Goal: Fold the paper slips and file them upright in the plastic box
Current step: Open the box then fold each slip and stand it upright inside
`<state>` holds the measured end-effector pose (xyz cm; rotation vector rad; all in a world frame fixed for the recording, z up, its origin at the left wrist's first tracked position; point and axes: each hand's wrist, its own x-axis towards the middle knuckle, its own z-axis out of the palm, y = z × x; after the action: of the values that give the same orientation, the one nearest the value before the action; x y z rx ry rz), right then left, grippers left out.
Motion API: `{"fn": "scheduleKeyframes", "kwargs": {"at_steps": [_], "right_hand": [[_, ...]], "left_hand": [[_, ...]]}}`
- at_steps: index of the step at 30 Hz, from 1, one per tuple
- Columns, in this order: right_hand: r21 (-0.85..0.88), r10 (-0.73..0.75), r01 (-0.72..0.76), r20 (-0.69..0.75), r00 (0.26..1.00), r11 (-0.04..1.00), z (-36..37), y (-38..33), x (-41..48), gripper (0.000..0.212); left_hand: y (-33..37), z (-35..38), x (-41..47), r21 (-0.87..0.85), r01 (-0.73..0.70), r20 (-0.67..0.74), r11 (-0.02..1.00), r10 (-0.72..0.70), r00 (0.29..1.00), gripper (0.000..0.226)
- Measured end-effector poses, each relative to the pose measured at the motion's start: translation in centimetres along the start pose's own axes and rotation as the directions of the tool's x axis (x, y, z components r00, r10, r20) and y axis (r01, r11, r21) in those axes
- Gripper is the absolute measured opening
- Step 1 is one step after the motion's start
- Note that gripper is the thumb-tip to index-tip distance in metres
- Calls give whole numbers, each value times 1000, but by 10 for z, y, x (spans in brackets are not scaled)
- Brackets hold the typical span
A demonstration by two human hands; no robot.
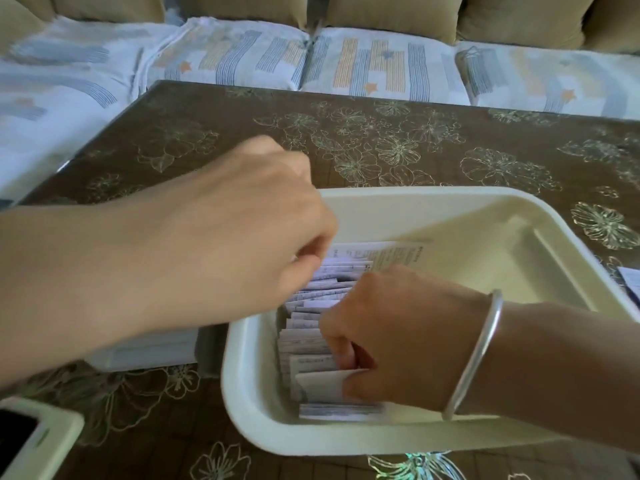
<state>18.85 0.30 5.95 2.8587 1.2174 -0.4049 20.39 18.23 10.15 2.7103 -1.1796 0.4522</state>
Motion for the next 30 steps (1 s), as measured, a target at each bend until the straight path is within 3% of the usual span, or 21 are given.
{"fn": "scheduleKeyframes", "kwargs": {"at_steps": [5, 12, 16, 21, 26, 30], "right_hand": [[17, -40, 40, 14, 999, 999, 2, -1, 6, 23], [340, 16, -67, 150, 989, 938, -26, -5, -3, 19], [266, 119, -119, 16, 993, 957, -32, 2, -7, 21], [307, 226, -181, -118, 967, 934, -52, 6, -38, 14], [644, 432, -165, -280, 857, 747, -58, 3, -108, 6], [756, 603, -171, -341, 721, 632, -31, 5, -168, 2]], "left_hand": [[-5, 1, -6, 3, 95, 14, 995, -95, 995, 14], [-3, -1, -10, -50, 113, 39, 992, -111, 993, 21], [0, -3, -14, -86, 147, 52, 985, -143, 988, 16], [26, -14, -18, -205, 236, -31, 950, -247, 969, 13], [97, -10, -21, -351, 169, -203, 921, -250, 947, 6], [148, 2, -17, -383, 50, -338, 922, -191, 922, 10]]}}
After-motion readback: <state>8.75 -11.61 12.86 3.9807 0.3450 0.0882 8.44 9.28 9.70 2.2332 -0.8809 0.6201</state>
